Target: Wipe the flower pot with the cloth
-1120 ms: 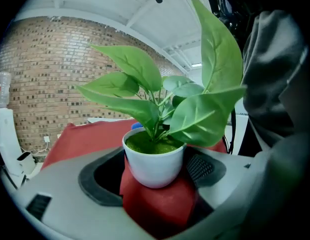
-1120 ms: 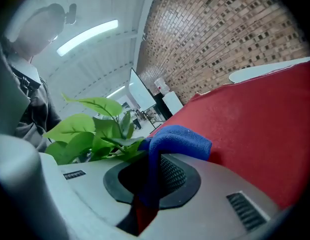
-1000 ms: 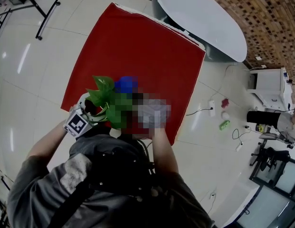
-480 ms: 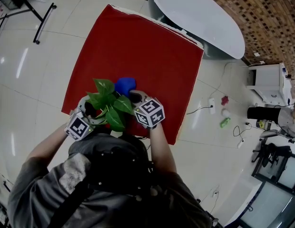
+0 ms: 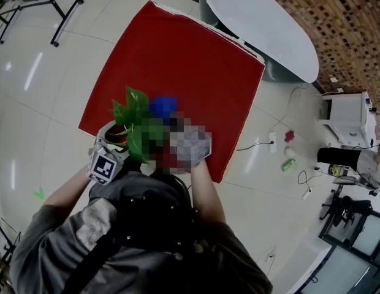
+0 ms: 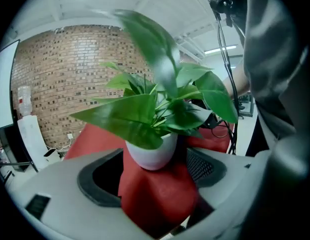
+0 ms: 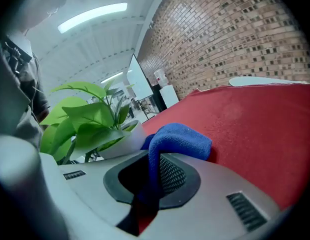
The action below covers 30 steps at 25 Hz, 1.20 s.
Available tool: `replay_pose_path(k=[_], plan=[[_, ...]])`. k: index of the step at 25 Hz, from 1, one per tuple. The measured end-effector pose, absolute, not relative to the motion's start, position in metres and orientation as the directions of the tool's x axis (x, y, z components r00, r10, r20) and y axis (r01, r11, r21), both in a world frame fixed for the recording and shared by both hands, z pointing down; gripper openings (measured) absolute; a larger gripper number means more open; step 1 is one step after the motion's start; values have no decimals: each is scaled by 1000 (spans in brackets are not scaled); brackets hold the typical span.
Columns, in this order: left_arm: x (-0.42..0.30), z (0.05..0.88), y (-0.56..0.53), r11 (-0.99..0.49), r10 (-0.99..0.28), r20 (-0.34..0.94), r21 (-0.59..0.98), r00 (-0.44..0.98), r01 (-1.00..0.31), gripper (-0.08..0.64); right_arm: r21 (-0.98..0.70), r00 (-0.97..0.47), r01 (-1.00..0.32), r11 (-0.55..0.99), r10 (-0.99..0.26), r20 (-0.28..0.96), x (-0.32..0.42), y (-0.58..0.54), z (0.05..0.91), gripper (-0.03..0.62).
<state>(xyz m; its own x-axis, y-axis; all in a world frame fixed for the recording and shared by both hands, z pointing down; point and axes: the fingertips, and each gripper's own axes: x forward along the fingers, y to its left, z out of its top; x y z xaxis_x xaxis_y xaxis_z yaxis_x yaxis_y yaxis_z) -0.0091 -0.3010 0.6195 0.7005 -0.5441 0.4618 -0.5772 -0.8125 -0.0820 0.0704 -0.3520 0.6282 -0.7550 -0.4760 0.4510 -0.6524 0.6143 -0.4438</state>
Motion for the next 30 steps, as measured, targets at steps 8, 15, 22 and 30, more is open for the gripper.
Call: replay_pose_path(k=[8, 15, 22, 30], plan=[[3, 611, -293, -713, -667, 406, -105, 624, -693, 426, -452, -768, -638, 623, -470, 436, 62, -302, 620, 60], [5, 612, -284, -756, -627, 376, -84, 682, -649, 422, -426, -750, -659, 620, -495, 440, 75, -291, 613, 60], [17, 608, -285, -896, -429, 373, -61, 822, -440, 419, -442, -803, -594, 672, -471, 364, 98, -336, 581, 60], [19, 618, -298, -970, -238, 392, -49, 889, -238, 422, -524, -852, -519, 676, -354, 386, 67, -363, 611, 58]])
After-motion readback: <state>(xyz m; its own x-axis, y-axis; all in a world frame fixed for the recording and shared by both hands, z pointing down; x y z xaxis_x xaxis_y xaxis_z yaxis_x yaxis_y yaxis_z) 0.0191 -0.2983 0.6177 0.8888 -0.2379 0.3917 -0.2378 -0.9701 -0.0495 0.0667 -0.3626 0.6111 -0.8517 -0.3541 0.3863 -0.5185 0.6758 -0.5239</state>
